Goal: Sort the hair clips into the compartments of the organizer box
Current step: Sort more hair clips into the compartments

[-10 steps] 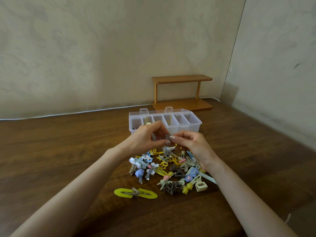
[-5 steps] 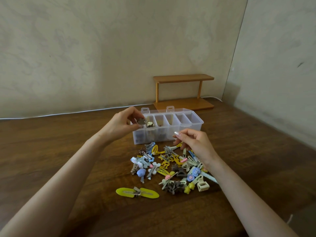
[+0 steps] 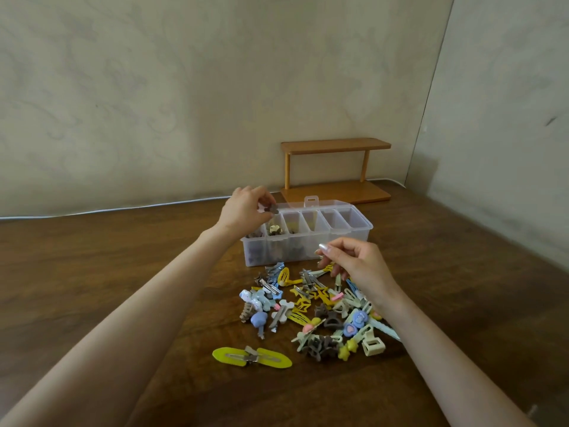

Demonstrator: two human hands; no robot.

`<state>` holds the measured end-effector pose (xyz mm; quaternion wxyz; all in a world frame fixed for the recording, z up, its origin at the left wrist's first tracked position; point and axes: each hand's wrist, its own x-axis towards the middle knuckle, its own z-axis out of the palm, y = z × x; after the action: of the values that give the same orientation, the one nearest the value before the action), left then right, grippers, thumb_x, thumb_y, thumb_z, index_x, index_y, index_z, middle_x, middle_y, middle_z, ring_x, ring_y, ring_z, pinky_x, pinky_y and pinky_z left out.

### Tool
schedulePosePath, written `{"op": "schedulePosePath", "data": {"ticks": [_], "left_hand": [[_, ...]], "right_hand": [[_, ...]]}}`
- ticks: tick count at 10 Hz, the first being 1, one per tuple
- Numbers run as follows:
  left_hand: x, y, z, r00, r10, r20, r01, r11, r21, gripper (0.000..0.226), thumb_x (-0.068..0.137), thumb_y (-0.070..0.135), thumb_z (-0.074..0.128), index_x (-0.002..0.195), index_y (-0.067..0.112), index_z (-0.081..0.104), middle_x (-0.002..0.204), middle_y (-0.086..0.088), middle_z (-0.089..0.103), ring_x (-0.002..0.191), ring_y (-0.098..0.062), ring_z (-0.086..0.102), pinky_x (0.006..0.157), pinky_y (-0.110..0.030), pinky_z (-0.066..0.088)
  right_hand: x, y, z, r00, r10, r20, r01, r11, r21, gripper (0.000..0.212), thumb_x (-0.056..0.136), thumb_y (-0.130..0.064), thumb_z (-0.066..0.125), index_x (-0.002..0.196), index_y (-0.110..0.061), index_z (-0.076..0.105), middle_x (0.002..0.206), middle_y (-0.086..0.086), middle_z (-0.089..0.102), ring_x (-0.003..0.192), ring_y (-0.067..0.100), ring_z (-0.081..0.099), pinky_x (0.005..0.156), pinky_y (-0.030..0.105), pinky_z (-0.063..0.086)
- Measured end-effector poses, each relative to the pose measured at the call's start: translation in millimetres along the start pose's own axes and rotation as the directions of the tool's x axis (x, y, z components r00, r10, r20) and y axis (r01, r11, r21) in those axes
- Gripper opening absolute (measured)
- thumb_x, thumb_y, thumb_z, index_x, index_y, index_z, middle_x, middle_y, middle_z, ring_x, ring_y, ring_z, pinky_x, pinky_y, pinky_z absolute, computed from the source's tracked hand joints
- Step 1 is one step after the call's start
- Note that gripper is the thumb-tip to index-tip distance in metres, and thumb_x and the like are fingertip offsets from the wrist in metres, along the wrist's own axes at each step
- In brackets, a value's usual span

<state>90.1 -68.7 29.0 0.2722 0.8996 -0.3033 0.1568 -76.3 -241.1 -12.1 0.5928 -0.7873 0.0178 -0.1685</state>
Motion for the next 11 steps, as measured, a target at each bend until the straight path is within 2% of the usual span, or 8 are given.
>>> {"op": "schedulePosePath", "data": {"ticks": [1,3,5,7,8,9,10,11], "left_hand": [[2,-2,11,0.998,-0.028,0.06,0.019,0.989,0.147,0.028,0.083,0.036,0.063,0.106,0.02,0.063,0.111,-0.006,0.055,0.108,-0.024,0.045,0.086,-0.035,0.04],[-11,-6,14,0.997,0.047,-0.064,-0.038,0.991,0.131,0.017,0.088,0.027,0.058,0.104,0.02,0.062,0.109,-0.002,0.059,0.104,-0.021,0.048,0.086,-0.033,0.038],[-8,-5,12,0.999,0.047,0.007,-0.047,0.961,0.271,0.02,0.092,0.029,0.053,0.103,0.023,0.068,0.114,-0.001,0.062,0.111,-0.021,0.046,0.092,-0.037,0.036],[-4,5,7,0.99,0.038,0.138,-0.083,0.937,0.338,0.029,0.092,0.017,0.045,0.109,0.029,0.066,0.115,0.002,0.063,0.113,-0.02,0.046,0.095,-0.038,0.035],[-5,5,2,0.988,0.047,0.144,-0.094,0.935,0.342,0.025,0.092,0.022,0.045,0.106,0.029,0.064,0.11,0.002,0.064,0.109,-0.02,0.048,0.093,-0.037,0.035],[-12,6,-5,0.995,0.087,0.058,-0.097,0.974,0.205,0.015,0.089,0.025,0.052,0.097,0.024,0.065,0.105,0.003,0.061,0.104,-0.02,0.047,0.089,-0.036,0.035],[-17,9,-12,0.991,0.112,0.078,-0.117,0.991,0.064,0.025,0.084,0.009,0.049,0.081,0.025,0.068,0.097,0.003,0.062,0.095,-0.017,0.046,0.089,-0.038,0.036],[-21,8,-10,0.972,0.099,0.212,-0.125,0.986,0.113,0.039,0.084,0.004,0.043,0.084,0.033,0.068,0.102,0.004,0.063,0.094,-0.012,0.04,0.092,-0.038,0.033]], "right_hand": [[0,0,-1,1.0,0.0,0.002,0.0,1.0,0.009,0.016,0.091,-0.023,0.059,0.086,-0.013,0.072,0.078,0.007,0.071,0.061,0.007,0.057,0.055,0.018,0.044],[0,-1,0,1.0,-0.004,0.016,0.004,1.0,0.015,0.017,0.091,-0.023,0.06,0.087,-0.012,0.072,0.077,0.006,0.071,0.061,0.007,0.057,0.054,0.018,0.044],[-1,-1,0,1.0,-0.009,0.008,0.009,1.0,0.019,0.016,0.091,-0.022,0.06,0.087,-0.012,0.072,0.078,0.007,0.071,0.06,0.008,0.057,0.053,0.018,0.044],[-1,-1,0,1.0,-0.001,0.008,0.001,1.0,-0.003,0.016,0.091,-0.022,0.06,0.087,-0.012,0.072,0.077,0.006,0.071,0.06,0.005,0.057,0.053,0.016,0.044],[-2,-1,-1,1.0,0.002,0.006,-0.002,1.0,-0.008,0.016,0.091,-0.022,0.06,0.088,-0.012,0.072,0.077,0.005,0.071,0.059,0.005,0.058,0.053,0.015,0.044],[-1,-1,-1,1.0,-0.002,0.012,0.003,1.0,-0.018,0.017,0.091,-0.023,0.059,0.088,-0.012,0.072,0.078,0.006,0.071,0.059,0.005,0.057,0.052,0.016,0.044],[-1,-1,-1,1.0,-0.002,0.013,0.002,1.0,-0.022,0.017,0.091,-0.022,0.059,0.087,-0.013,0.072,0.077,0.004,0.071,0.059,0.005,0.057,0.052,0.015,0.044],[-1,-1,0,1.0,-0.002,0.014,0.003,0.999,-0.033,0.016,0.091,-0.022,0.059,0.088,-0.012,0.072,0.077,0.004,0.07,0.059,0.005,0.058,0.052,0.015,0.044]]}}
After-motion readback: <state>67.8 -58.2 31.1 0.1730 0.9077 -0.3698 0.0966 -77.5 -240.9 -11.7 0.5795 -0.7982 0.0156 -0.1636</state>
